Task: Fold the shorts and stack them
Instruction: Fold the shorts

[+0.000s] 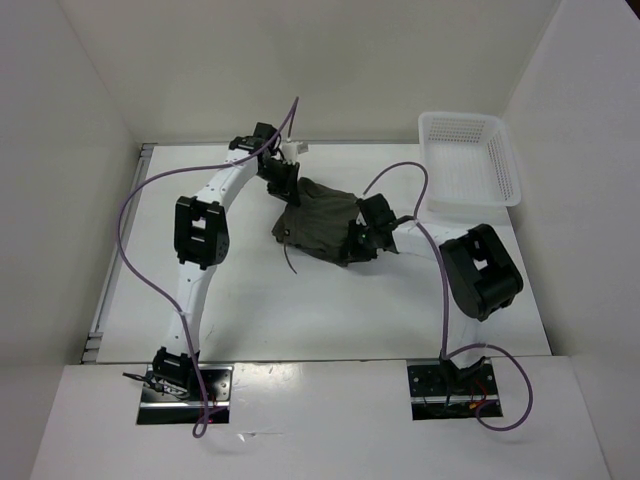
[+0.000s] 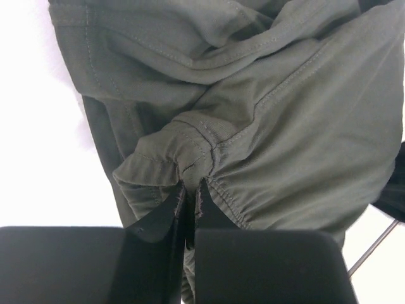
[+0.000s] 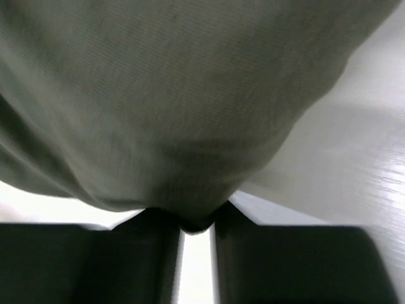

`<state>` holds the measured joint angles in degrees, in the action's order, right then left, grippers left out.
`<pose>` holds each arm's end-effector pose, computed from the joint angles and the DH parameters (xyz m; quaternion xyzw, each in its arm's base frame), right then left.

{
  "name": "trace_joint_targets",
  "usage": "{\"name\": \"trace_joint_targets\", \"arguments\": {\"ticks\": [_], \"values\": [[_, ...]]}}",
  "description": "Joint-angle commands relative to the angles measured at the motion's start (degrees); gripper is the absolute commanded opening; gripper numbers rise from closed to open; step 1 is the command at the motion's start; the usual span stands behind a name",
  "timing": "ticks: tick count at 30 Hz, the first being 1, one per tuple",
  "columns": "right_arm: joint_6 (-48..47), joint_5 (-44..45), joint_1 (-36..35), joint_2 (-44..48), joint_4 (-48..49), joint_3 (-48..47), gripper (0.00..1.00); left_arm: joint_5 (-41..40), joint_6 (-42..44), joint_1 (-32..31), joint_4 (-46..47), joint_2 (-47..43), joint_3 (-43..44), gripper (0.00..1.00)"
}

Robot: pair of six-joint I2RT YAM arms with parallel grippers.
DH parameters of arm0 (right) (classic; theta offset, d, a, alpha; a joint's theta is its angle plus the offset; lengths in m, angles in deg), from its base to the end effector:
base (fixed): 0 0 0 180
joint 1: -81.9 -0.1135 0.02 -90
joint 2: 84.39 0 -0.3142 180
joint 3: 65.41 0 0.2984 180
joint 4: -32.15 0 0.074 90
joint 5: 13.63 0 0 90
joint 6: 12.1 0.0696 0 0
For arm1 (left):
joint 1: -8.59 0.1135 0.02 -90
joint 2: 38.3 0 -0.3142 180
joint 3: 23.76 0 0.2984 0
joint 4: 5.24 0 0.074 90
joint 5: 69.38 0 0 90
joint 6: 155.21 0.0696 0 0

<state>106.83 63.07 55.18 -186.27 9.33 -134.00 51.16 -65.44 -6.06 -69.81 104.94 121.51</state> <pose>0.3618 0.2001 0.1395 -0.0154 0.9506 0.2331 0.2043 0.6022 -0.1940 0.1933 0.1796 0.9219 -0.2833 0.1939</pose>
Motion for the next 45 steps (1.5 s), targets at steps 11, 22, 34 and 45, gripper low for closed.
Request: {"name": "trace_joint_targets", "arguments": {"ticks": [11, 22, 34, 45], "values": [[-20.1, 0.0, 10.8, -0.2, -6.2, -4.3, 0.0, -1.5, 0.2, 5.4, 3.7, -1.6, 6.0, 0.0], [-34.4, -6.1, 13.7, -4.5, -8.9, -10.7, 0.26, -0.9, 0.2, 4.9, 5.3, -0.1, 5.7, 0.02], [-39.7, -9.4, 13.7, 4.3, -14.0, -11.7, 0.61, 0.2, 0.2, 4.4, 5.3, -6.6, 9.5, 0.84], [-14.8, 5.9, 10.3, -4.8, -7.1, -34.5, 0.68, 6.2, 0.2, 2.3, -4.3, -21.0, -10.5, 0.58]]}}
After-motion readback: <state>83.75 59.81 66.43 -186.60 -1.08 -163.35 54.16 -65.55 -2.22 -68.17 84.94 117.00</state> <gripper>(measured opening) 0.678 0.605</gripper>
